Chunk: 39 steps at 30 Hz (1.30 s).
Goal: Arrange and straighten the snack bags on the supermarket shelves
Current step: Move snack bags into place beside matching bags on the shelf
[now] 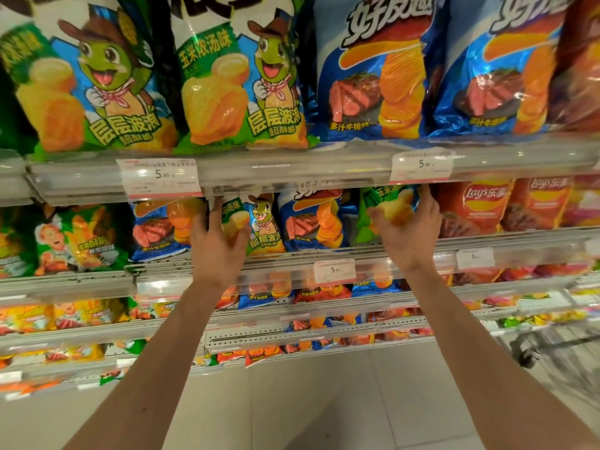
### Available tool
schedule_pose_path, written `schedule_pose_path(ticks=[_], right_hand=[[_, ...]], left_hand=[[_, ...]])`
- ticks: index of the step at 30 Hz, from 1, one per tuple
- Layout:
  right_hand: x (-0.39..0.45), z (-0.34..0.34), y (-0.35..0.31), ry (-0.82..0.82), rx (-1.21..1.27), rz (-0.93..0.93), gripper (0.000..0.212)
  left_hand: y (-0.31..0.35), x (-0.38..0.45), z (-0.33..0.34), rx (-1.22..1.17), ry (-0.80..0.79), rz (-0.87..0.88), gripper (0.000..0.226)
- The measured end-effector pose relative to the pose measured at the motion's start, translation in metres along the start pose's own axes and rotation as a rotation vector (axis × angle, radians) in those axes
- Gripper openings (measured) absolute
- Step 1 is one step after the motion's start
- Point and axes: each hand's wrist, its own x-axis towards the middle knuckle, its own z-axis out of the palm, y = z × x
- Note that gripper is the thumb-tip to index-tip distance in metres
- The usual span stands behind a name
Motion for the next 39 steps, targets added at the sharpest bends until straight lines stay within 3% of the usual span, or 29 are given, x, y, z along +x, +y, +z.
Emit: schedule_pose_path(ticks=[2,6,8,10,12,14,16,19,23,27,32,39], right_hand=[[0.000,-0.004,-0.003,-0.029,-0.009,-0.027,0.110],[-0.015,-0.011,-0.007,-0.071,0.024,-0.061,0.110],[-0.023,-0.013,-0.008,-0.096,0.033,-0.056,0.108],[-0.030,-0.016,-0.007,-0.141,0.051,-0.029,0.105],[-0.037,-0.019,-0.006,-0.190,0.072,-0.015,0.104],[-0.045,-0.023,-0.005,-0.223,0.087,-0.043,0.101],[-0.051,-0.029,-0.007,-0.250,0.133,-0.054,0.091],[-0.047,-0.037,-0.006,-0.281,0.278,-0.016,0.071],[-0.034,-0.047,-0.001,-0.341,0.180,0.009,0.047],[-0.047,-0.054,-0.014,-0.422,0.242,0.028,0.003],[-0.078,-0.036,-0.022,-0.549,0.352,0.126,0.022],[-0.113,0.012,-0.062,-0.670,0.459,0.138,0.017]], left_hand=[[-0.002,-0.003,-0.002,0.019,0.044,0.017,0.069],[0.008,-0.023,0.002,0.075,0.251,0.218,0.043],[0.027,-0.036,0.008,-0.101,0.102,0.199,0.027],[0.049,-0.045,0.019,-0.300,-0.183,0.060,0.023],[0.067,-0.051,0.035,-0.385,-0.408,0.009,0.035],[0.085,-0.054,0.051,-0.452,-0.505,-0.013,0.057],[0.102,-0.055,0.058,-0.502,-0.555,-0.059,0.057],[0.115,-0.051,0.066,-0.581,-0.556,-0.087,0.048],[0.113,-0.052,0.066,-0.640,-0.537,-0.114,0.071],[0.104,-0.059,0.049,-0.584,-0.490,-0.063,0.052],[0.073,-0.074,0.023,-0.522,-0.420,-0.072,0.023],[0.018,-0.084,-0.022,-0.567,-0.314,-0.217,0.046]])
